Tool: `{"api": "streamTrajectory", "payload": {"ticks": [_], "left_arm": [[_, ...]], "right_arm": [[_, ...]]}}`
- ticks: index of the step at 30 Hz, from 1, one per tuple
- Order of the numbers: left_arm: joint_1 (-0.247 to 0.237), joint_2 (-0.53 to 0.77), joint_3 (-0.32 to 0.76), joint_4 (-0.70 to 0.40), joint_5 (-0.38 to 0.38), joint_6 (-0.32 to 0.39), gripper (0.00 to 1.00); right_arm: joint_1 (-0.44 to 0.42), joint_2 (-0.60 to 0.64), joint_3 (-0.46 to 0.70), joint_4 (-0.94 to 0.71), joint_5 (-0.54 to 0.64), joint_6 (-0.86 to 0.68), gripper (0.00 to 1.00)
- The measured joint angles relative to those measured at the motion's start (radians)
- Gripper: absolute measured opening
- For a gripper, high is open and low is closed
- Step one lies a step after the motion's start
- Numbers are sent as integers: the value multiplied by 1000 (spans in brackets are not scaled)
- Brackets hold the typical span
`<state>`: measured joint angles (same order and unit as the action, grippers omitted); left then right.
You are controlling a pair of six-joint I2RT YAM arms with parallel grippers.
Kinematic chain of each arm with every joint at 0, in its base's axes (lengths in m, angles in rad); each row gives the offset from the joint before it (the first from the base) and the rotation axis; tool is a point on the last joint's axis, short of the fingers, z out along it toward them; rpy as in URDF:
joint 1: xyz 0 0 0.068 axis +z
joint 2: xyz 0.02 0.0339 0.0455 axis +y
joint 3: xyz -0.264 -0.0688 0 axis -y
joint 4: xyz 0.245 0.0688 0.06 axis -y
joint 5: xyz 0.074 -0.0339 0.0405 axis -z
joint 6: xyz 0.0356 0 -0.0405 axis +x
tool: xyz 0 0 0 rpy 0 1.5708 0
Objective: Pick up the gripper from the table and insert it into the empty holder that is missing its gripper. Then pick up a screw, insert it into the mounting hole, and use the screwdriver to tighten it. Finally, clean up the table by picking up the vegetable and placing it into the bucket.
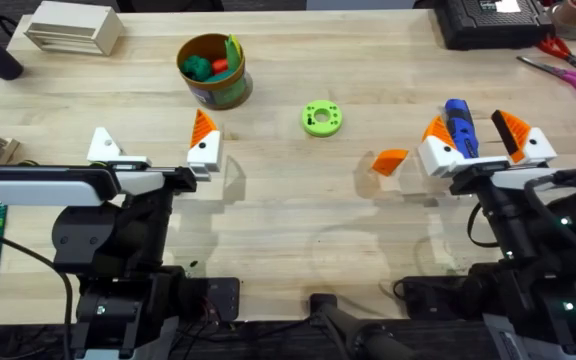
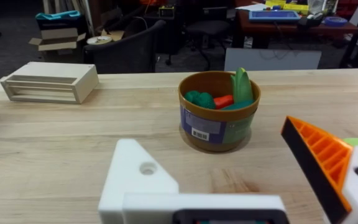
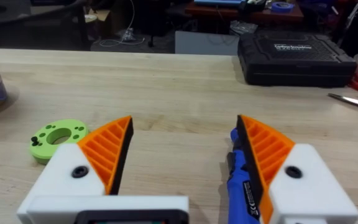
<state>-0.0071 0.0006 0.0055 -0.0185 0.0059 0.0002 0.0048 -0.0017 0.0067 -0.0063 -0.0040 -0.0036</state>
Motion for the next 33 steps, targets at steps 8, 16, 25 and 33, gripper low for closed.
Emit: {"api": "streamTrajectory", "payload": {"ticks": [8,16,25,33], "left_arm": [[0,0,0,0,-3,0,985],[0,6,83,-152,-40,4,987],[0,291,618,-617,-92,7,987],[0,609,949,-874,-30,-9,987]], "right_arm": [[-2,0,1,-11,4,0,971],[-2,10,77,-164,-14,23,972],[-2,241,529,-591,-50,34,971],[-2,423,681,-616,-65,34,971]]}}
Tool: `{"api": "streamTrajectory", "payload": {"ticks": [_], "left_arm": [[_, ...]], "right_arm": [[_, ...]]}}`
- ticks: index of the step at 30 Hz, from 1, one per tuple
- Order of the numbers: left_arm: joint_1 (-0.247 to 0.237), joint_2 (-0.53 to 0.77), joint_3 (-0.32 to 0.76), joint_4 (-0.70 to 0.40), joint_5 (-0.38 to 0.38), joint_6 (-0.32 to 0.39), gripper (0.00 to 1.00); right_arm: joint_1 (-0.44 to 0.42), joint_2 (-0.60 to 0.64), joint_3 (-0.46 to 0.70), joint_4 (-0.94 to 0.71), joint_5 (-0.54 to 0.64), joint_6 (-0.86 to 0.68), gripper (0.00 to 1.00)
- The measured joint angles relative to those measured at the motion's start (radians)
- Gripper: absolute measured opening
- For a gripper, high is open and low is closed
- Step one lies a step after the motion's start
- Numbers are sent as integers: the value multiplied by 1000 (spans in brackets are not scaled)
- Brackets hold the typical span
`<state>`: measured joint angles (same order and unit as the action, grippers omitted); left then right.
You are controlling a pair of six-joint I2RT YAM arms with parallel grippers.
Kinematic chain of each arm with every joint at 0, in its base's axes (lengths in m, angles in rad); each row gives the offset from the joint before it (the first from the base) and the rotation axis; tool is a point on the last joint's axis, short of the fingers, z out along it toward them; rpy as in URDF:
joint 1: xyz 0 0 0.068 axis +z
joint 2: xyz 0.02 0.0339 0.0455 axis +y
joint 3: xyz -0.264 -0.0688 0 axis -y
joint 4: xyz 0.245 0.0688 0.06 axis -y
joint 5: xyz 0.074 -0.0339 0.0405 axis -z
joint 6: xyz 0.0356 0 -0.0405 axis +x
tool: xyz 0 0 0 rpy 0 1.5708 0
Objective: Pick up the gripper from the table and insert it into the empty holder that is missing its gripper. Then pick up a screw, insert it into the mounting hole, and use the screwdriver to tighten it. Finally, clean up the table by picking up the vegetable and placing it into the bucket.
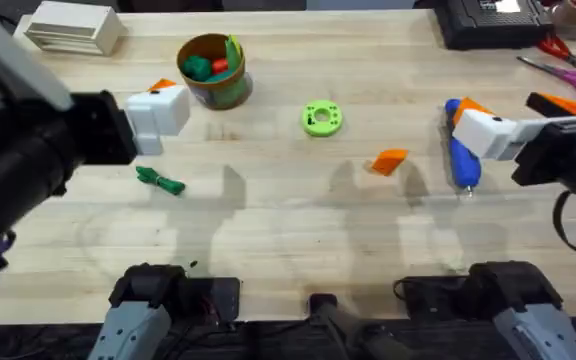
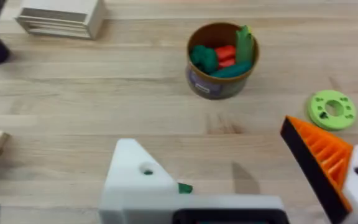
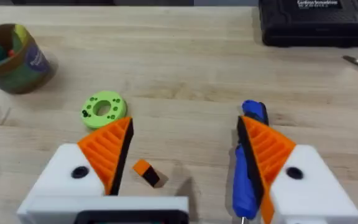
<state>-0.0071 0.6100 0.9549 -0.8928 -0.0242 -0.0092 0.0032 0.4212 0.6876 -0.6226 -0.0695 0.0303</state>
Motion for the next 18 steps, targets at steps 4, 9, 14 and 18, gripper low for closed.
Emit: {"api": "streamTrajectory", "payload": {"ticks": [4,9,14,18], "left_arm": [[0,47,12,-70,1,-84,986],[18,99,-35,-220,-179,-469,987],[30,189,-164,-186,-217,-689,951],[30,227,-186,-159,-199,-746,327]], "right_arm": [[0,9,0,16,-1,0,971],[0,9,0,17,-3,0,970],[0,9,0,17,-3,0,970],[0,9,0,13,-3,0,970]]}}
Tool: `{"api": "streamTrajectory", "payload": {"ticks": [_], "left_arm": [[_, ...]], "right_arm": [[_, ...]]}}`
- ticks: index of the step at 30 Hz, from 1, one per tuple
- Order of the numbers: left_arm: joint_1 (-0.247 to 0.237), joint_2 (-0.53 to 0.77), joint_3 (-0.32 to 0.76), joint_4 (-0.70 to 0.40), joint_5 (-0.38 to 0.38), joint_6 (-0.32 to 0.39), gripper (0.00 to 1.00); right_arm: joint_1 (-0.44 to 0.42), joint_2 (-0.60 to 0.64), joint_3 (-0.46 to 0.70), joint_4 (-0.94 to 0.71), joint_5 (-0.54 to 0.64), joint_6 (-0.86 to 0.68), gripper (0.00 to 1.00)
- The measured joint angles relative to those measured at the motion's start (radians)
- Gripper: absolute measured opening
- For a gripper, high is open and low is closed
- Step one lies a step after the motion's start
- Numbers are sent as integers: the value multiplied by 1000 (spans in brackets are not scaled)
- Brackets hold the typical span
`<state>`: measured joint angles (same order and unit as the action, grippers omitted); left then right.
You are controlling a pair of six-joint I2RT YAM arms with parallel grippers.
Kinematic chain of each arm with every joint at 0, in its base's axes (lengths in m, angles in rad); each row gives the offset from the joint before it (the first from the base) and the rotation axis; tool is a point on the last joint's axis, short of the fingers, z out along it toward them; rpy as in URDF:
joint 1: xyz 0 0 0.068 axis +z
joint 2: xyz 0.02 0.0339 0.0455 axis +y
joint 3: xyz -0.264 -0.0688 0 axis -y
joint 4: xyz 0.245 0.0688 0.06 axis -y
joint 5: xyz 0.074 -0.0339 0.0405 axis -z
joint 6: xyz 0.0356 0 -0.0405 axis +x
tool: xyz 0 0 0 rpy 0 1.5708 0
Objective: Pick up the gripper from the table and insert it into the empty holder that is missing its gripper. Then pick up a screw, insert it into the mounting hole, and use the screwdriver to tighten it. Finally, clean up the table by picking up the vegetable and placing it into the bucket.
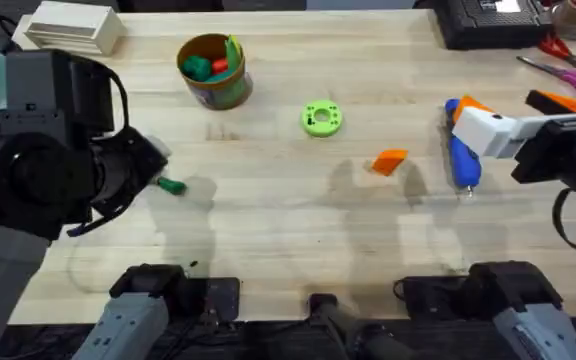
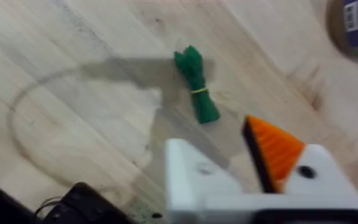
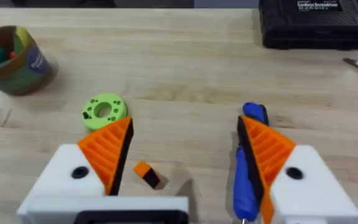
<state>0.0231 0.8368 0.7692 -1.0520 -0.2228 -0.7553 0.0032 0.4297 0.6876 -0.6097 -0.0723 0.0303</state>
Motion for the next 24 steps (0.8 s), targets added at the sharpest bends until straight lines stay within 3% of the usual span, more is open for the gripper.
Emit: {"api": "streamTrajectory", "payload": {"ticks": [1,2,3,4,9,10,14,18,21,24], "left_arm": [[0,-1,0,17,8,-2,150],[0,-3,0,36,20,7,40],[0,-5,0,57,38,17,14],[0,-8,0,85,65,43,89],[0,-13,0,227,280,190,882],[0,-13,0,248,328,210,951],[0,-13,0,348,540,296,985],[0,-13,0,526,700,331,987],[0,-13,0,618,759,340,987],[0,-13,0,583,776,348,987]], "right_arm": [[0,0,0,-6,0,0,970],[0,0,0,-12,0,0,970],[0,0,0,-18,0,0,970],[0,0,0,-23,0,0,970],[0,0,0,-28,0,0,970],[0,0,0,-28,0,0,970],[0,0,0,-28,0,0,970],[0,0,0,-28,0,0,970],[0,0,0,-28,0,0,970],[0,0,0,-28,0,0,970]]}}
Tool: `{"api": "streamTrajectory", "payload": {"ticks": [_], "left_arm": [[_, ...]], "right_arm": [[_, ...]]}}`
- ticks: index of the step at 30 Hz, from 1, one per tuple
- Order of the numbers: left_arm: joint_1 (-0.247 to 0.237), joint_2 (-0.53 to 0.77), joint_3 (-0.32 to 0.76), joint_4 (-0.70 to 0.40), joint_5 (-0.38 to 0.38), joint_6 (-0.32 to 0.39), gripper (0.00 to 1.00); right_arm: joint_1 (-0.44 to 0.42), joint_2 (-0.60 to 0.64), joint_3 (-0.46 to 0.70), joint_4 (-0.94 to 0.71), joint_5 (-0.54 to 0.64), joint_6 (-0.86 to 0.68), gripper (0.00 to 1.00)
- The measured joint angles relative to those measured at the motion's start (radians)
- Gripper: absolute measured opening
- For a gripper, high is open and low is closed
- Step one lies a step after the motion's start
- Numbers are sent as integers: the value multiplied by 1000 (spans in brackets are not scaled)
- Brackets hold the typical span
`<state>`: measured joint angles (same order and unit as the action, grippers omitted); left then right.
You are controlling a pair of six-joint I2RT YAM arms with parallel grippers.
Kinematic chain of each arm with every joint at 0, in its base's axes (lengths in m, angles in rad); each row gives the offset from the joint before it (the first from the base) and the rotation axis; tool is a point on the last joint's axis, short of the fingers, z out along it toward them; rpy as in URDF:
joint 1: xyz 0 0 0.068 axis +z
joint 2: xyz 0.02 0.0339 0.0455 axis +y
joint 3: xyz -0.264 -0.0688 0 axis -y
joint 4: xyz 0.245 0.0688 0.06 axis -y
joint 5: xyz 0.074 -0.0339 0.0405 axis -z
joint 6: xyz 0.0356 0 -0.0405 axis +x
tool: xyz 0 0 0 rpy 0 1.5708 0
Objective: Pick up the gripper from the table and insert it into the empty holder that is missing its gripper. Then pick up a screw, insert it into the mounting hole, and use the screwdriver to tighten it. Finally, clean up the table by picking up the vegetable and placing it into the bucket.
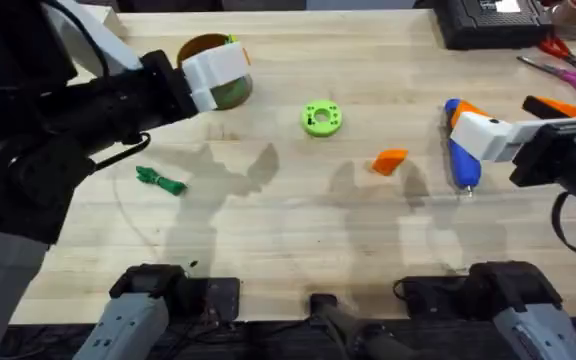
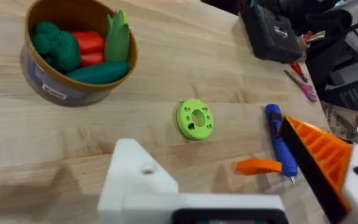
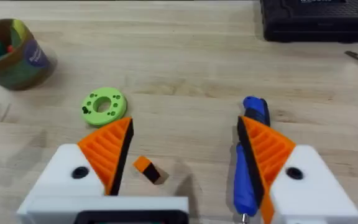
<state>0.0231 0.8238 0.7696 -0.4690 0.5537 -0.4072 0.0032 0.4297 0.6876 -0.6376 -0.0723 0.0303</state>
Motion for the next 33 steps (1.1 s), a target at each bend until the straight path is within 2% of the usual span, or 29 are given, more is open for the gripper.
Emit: {"api": "streamTrajectory", "payload": {"ticks": [6,10,14,18,22,26,27,30,31,33], "left_arm": [[0,0,0,40,0,5,987],[-15,-3,-1,111,-5,28,988],[-94,-49,-19,220,-19,120,987],[-224,-160,-95,321,-72,212,987],[-325,-276,-224,427,-129,255,987],[-379,-391,-394,548,-162,276,987],[-405,-490,-517,609,-178,287,987],[-414,-584,-605,631,-184,293,987],[-414,-766,-714,630,-189,298,987],[-414,-813,-743,648,-193,299,987]], "right_arm": [[0,0,0,0,0,0,970],[0,0,0,0,0,0,970],[0,0,0,0,0,0,971],[0,0,0,0,0,0,970],[0,0,0,0,0,0,970],[0,0,0,0,0,0,970],[0,0,0,0,0,0,970],[0,0,0,0,0,0,970],[0,0,0,0,0,0,970],[0,0,0,0,0,0,970]]}}
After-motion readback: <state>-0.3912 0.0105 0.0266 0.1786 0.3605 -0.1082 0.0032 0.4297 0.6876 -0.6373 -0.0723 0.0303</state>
